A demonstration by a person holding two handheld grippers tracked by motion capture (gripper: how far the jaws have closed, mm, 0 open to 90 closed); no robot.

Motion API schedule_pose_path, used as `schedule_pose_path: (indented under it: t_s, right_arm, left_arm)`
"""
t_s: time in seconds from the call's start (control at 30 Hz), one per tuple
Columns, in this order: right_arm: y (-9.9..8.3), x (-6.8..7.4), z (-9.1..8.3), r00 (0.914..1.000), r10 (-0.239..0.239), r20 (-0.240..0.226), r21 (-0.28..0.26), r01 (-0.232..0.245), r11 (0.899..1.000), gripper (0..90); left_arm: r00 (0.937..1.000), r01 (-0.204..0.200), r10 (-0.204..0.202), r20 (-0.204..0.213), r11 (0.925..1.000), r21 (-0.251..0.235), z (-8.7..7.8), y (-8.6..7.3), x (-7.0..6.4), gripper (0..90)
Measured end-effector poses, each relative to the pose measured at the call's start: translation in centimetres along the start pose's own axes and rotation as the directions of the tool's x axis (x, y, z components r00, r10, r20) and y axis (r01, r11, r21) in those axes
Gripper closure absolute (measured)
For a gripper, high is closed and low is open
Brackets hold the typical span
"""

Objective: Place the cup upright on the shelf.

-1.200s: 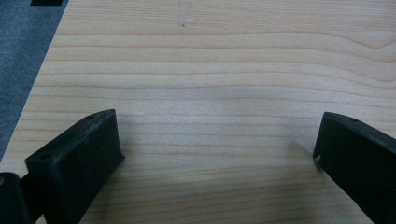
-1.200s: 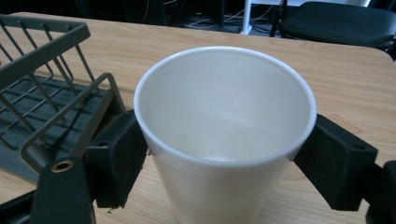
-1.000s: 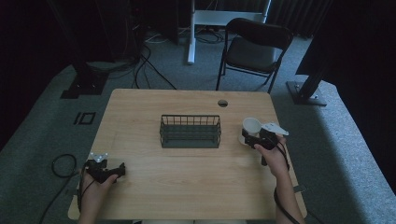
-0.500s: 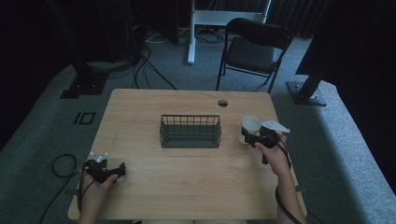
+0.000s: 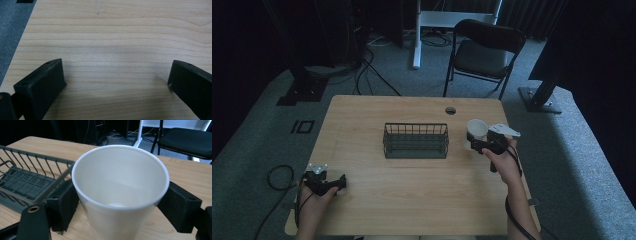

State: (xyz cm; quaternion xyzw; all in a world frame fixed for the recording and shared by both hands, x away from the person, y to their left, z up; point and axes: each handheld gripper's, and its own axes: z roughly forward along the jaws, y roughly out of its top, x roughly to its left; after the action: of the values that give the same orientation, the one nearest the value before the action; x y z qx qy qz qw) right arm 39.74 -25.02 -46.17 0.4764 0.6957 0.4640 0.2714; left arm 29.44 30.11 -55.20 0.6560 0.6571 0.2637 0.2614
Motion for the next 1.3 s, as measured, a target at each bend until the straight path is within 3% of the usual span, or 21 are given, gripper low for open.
schedule_pose_path:
  t_s: [0.37,0.83,1.3]
  right_arm:
    - [2.8,1.3,-0.4,0.9993,-0.032,-0.021,-0.026,0.031,0.999,20.3]
    - [6.3,4.2,-0.1,0.9956,-0.068,-0.064,-0.076,0.063,0.995,20.3]
    - [7.2,8.0,1.6,0.9840,-0.106,-0.143,-0.082,0.095,0.992,20.3]
  left_arm:
    - [1.0000,0.000,0.000,0.000,1.0000,0.000,0.0,0.0,0.0,1.1]
    - [1.0000,0.000,0.000,0.000,1.0000,0.000,0.0,0.0,0.0,1.1]
    - [1.0000,0.001,-0.001,0.000,1.0000,-0.001,0.0,0.0,0.0,1.1]
